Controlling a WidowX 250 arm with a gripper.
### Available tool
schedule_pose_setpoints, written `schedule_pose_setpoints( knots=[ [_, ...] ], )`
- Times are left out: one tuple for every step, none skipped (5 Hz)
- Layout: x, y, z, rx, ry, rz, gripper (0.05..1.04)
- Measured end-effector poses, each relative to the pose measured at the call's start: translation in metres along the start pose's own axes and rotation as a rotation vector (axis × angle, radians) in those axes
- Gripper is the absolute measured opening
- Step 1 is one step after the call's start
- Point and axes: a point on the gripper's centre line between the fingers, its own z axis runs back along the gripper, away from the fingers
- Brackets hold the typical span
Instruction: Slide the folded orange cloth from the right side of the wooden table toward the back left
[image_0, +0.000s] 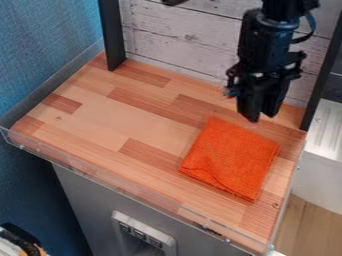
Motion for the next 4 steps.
schedule_pose_setpoints(
  knots=[
    [-0.004,0.004,-0.021,0.0,0.02,-0.014,0.151],
    [-0.006,0.007,-0.039,-0.012,0.03,-0.021,0.065],
    [-0.007,0.006,-0.051,-0.045,0.031,-0.038,0.059],
    [-0.002,0.009,-0.06,-0.075,0.03,-0.033,0.059]
  ],
)
